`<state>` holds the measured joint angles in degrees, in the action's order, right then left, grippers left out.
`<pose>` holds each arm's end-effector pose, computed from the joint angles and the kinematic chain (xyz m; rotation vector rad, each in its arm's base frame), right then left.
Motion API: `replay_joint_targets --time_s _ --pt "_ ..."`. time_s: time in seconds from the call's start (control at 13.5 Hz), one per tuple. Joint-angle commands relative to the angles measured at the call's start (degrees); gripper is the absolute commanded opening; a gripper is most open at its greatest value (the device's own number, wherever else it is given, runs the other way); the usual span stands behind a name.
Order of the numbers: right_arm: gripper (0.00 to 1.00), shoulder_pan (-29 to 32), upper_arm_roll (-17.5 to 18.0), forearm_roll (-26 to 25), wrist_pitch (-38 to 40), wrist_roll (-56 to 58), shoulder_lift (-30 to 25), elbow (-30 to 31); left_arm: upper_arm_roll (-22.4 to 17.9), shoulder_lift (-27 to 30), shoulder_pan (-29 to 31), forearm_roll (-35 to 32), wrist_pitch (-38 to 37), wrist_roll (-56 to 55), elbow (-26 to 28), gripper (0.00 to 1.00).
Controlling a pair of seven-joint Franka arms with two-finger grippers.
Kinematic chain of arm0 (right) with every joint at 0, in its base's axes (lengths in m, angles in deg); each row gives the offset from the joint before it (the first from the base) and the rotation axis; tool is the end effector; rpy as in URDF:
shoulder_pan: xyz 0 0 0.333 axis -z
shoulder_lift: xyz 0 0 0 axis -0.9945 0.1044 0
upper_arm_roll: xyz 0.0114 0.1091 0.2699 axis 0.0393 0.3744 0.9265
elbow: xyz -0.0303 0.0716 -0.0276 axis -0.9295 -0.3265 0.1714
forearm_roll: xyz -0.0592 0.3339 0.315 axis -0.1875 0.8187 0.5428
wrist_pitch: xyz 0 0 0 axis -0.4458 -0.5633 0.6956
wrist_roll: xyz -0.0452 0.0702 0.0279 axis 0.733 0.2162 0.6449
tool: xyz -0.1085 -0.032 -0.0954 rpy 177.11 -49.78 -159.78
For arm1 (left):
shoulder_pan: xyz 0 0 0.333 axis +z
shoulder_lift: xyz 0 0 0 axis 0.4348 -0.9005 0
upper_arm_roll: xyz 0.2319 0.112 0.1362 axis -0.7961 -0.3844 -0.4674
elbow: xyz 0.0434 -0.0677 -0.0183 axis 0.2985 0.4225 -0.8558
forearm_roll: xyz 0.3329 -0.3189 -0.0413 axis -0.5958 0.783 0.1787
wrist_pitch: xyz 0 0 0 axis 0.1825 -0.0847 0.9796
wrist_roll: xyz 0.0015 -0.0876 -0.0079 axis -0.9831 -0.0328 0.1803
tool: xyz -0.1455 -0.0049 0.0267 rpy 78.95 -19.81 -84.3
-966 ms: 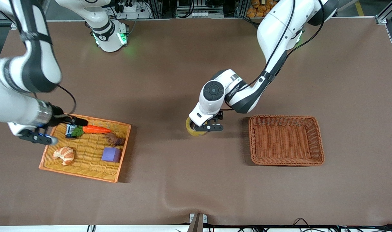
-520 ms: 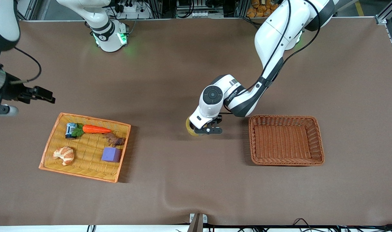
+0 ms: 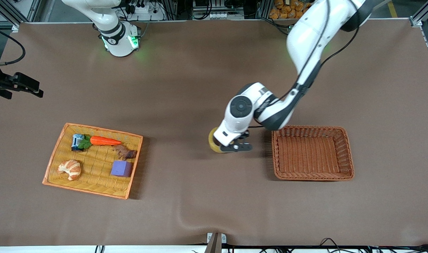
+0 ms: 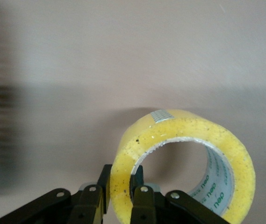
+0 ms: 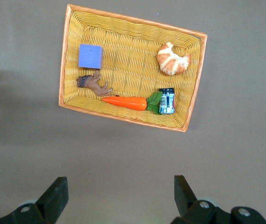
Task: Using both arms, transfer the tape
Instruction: 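Carry the tape with the left gripper and lower it into the basket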
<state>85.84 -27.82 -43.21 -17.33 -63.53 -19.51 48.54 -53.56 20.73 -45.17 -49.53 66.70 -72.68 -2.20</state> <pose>0.6262 -0.0253 0.5671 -3.1204 -0.0528 0.0915 0.6072 -0.4636 0.1868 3.1232 0.0944 -0.0445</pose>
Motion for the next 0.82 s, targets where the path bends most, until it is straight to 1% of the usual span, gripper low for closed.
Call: replay_joint_targets --time_s 0.0,0.22,0.3,0.45,0.52,0.67,0.74 --pt "1.00 1.3 1.2 0.3 1.1 -1.7 0.8 -1.5 2.9 9.7 6.9 0.2 -10.7 1.3 3.0 0.00" --pt "1.00 0.4 1.4 0.3 0.5 -7.5 0.8 -1.4 2.9 11.3 11.8 0.2 -11.9 4.0 3.0 0.00" --pt "1.00 0.3 1.3 0.3 0.4 -7.5 0.8 -1.4 2.9 11.3 14.1 0.2 -12.3 4.4 3.1 0.00" --pt "1.00 0.2 1.3 0.3 0.3 -7.4 0.8 -0.8 2.9 11.2 18.3 0.2 -12.2 7.7 5.8 0.00" --pt "1.00 0.2 1.3 0.3 0.3 -7.3 0.8 -0.8 2.9 11.1 21.5 0.1 -12.1 10.8 7.2 0.00" --pt "1.00 0.2 1.3 0.3 -0.1 -7.3 0.7 -0.2 2.9 10.2 27.8 0.1 -11.8 22.4 7.8 0.00" --pt "1.00 0.3 1.2 0.3 -0.1 -7.4 0.6 0.1 2.9 9.4 29.7 0.1 -11.1 26.1 8.3 0.00"
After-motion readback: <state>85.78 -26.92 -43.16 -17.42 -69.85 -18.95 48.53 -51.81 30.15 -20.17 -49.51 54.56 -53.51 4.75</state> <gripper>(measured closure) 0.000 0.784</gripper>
